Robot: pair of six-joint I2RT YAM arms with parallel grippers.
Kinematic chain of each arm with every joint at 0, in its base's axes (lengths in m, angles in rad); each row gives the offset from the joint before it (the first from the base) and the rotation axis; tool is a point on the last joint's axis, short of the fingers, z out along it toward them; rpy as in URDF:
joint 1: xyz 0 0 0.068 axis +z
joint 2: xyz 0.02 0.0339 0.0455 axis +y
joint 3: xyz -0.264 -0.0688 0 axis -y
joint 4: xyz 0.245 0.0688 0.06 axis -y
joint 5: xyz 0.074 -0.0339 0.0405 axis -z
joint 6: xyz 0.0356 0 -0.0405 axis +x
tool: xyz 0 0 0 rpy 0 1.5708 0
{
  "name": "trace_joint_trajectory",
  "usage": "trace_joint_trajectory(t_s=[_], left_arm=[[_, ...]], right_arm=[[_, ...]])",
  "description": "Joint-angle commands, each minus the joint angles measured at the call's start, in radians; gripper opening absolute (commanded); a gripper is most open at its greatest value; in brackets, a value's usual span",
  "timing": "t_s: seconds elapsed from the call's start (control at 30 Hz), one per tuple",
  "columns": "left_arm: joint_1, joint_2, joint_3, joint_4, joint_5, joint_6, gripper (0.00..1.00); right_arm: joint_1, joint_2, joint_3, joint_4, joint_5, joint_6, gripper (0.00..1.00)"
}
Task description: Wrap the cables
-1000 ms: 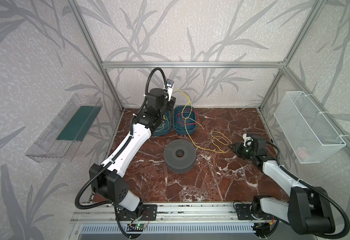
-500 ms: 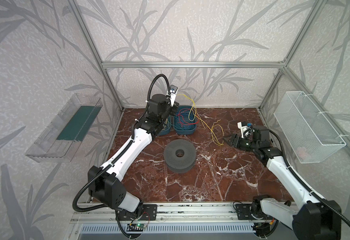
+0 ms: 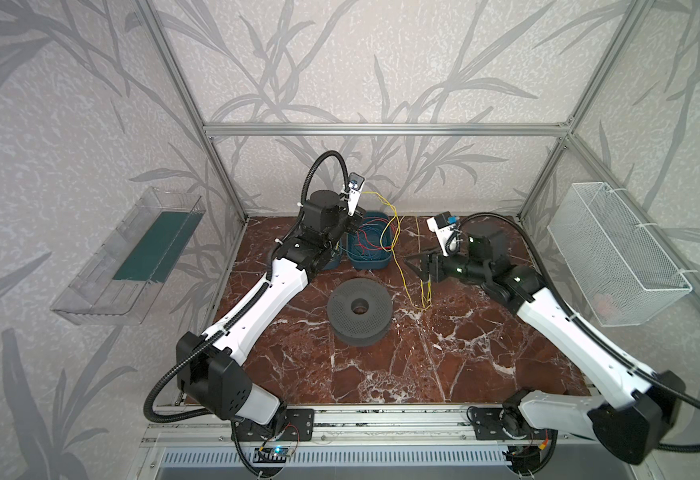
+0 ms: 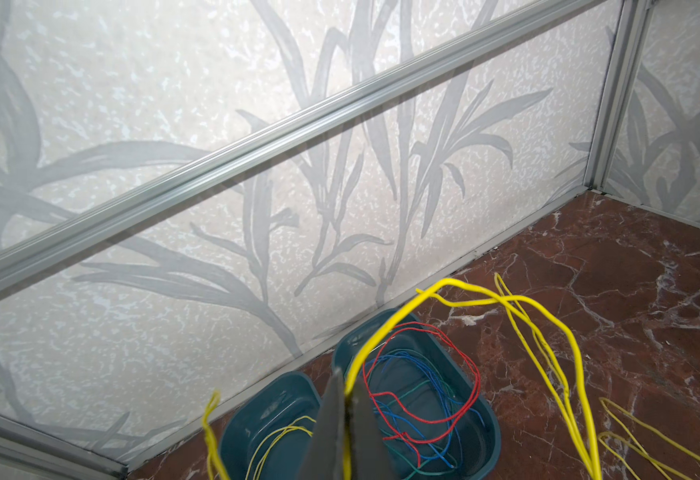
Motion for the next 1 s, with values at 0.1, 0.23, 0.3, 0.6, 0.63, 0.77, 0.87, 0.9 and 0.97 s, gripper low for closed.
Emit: trace_joint_trajectory(t_s=[0.1,0.23,0.3,0.6,0.63,0.77,0.87,0.9,0.97], left_arm=[[-0.005,-0.062,0.010,-0.002,0.012,0.022,0.00],[-0.005,-0.068,0.012,-0.002,0.016,0.025,0.00],[-0.006,-0.069,0.012,-0.005,0.018,0.025,0.00],[-0.006,-0.014,-0.003,0.068,-0.117,0.088,0.00],[-0.006,-0.001,-0.007,0.086,-0.139,0.096,0.00],[-0.006,0.036,-0.032,0.144,-0.174,0.123,0.00],[-0.007,0.048,-0.049,0.140,-0.153,0.118,0.00],[-0.007,0.053,-0.053,0.135,-0.149,0.115,0.00],[-0.011,0.055,-0.065,0.134,-0.140,0.111,0.00]], right_arm=[[0.017,0.178,0.047,0.052,0.002,-0.126,0.67],[0.022,0.226,0.006,0.147,-0.044,-0.080,0.62],[0.024,0.248,0.004,0.163,-0.044,-0.067,0.42],[0.088,0.006,-0.172,0.239,-0.104,-0.031,0.00],[0.093,-0.040,-0.203,0.248,-0.111,-0.029,0.00],[0.106,-0.220,-0.333,0.295,-0.105,-0.058,0.00],[0.107,-0.297,-0.371,0.298,-0.056,-0.086,0.00],[0.108,-0.307,-0.372,0.305,-0.053,-0.089,0.00],[0.108,-0.315,-0.372,0.329,-0.054,-0.096,0.00]])
